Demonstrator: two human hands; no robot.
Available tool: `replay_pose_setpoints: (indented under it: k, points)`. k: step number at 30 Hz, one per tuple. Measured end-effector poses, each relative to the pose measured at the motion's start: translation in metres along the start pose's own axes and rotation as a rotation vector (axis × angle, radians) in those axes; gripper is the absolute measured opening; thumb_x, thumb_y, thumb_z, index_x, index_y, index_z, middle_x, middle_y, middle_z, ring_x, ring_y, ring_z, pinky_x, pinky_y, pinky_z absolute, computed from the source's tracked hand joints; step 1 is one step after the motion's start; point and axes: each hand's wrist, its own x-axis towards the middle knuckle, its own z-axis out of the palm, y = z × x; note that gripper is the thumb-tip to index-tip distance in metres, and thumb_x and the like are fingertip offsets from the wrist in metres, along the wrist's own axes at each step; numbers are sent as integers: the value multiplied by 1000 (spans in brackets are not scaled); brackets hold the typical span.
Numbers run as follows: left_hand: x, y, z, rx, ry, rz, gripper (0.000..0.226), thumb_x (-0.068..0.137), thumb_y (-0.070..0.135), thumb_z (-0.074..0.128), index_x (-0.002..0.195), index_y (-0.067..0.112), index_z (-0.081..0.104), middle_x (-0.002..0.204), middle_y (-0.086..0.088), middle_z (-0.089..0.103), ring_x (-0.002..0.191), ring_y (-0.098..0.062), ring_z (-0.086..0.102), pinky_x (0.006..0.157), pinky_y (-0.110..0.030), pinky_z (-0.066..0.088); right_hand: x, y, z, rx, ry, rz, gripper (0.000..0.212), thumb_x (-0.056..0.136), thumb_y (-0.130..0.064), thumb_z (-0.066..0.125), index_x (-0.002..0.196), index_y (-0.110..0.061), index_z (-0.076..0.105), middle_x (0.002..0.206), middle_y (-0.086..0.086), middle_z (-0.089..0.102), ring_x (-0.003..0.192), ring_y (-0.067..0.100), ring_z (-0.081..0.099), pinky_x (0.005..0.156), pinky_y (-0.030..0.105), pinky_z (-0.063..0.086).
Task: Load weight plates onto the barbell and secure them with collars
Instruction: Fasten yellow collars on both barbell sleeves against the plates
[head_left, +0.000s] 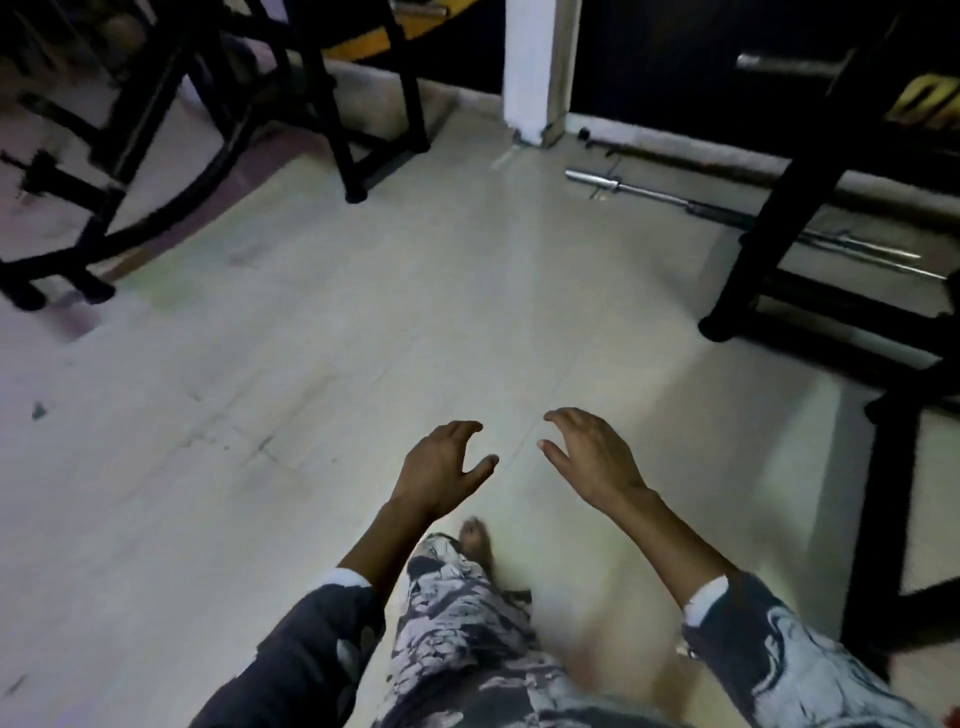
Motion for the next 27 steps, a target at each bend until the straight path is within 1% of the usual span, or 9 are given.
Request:
replay_pose_setpoints:
  k: [6, 8, 11, 14, 17, 20, 24, 25, 27]
  points:
    - [202, 1, -50, 15, -71, 219, 50, 91, 45, 49, 132, 16, 44, 129, -1, 56, 118, -18, 50, 90, -30, 43, 137, 34, -56, 109, 90, 251, 42, 95, -35, 43, 132, -14, 43, 138, 3, 49, 125, 20, 45, 103, 29, 35]
    - [274, 13, -67, 26, -81, 310, 50, 91, 44, 50, 131, 15, 45, 129, -3, 56, 117, -20, 51, 89, -30, 43, 183, 52, -80, 150, 166, 326, 42, 95, -35, 44, 131, -14, 44, 136, 4, 50, 124, 22, 47, 101, 29, 37]
    - [362, 42, -80, 10, -108, 417, 48, 91, 41, 52, 130, 12, 47, 129, -7, 56, 117, -25, 52, 89, -33, 44, 229, 83, -114, 207, 284, 441, 41, 94, -35, 45, 129, -14, 46, 135, 5, 52, 122, 23, 48, 98, 30, 39]
    - [451, 83, -85, 12, -139, 537, 47, 92, 40, 51, 131, 13, 46, 131, -7, 54, 119, -24, 50, 91, -33, 42, 275, 129, -146, 248, 416, 563, 38, 94, -34, 46, 127, -16, 48, 133, 3, 53, 120, 23, 49, 93, 29, 40]
    - [535, 123, -89, -10, -91, 638, 46, 92, 39, 52, 130, 14, 47, 132, -5, 54, 120, -22, 49, 92, -30, 40, 327, 182, -184, 257, 541, 597, 36, 94, -32, 48, 125, -15, 50, 131, 4, 54, 117, 24, 51, 89, 30, 41]
    - [617, 172, -101, -67, -42, 680, 45, 91, 40, 53, 129, 15, 49, 132, -3, 54, 120, -20, 49, 92, -27, 39, 380, 237, -241, 268, 659, 614, 36, 93, -31, 49, 126, -15, 50, 131, 6, 54, 115, 27, 53, 87, 31, 43]
    - [714, 246, -128, -82, -19, 778, 45, 91, 39, 55, 129, 15, 50, 132, -4, 54, 121, -21, 49, 97, -31, 40, 433, 302, -316, 247, 799, 637, 34, 93, -31, 50, 123, -16, 52, 128, 8, 55, 113, 29, 54, 88, 34, 45]
    - [739, 268, -136, -113, 2, 798, 44, 90, 38, 56, 128, 15, 51, 131, -4, 55, 120, -21, 49, 98, -31, 41, 444, 316, -335, 256, 839, 638, 33, 92, -30, 51, 122, -16, 53, 126, 7, 57, 112, 29, 54, 88, 33, 45]
    - [779, 309, -151, -175, 45, 854, 41, 89, 36, 58, 125, 16, 53, 129, -4, 57, 118, -21, 52, 98, -33, 43, 462, 340, -368, 288, 901, 645, 32, 92, -29, 52, 122, -16, 54, 124, 6, 58, 110, 25, 56, 85, 27, 42]
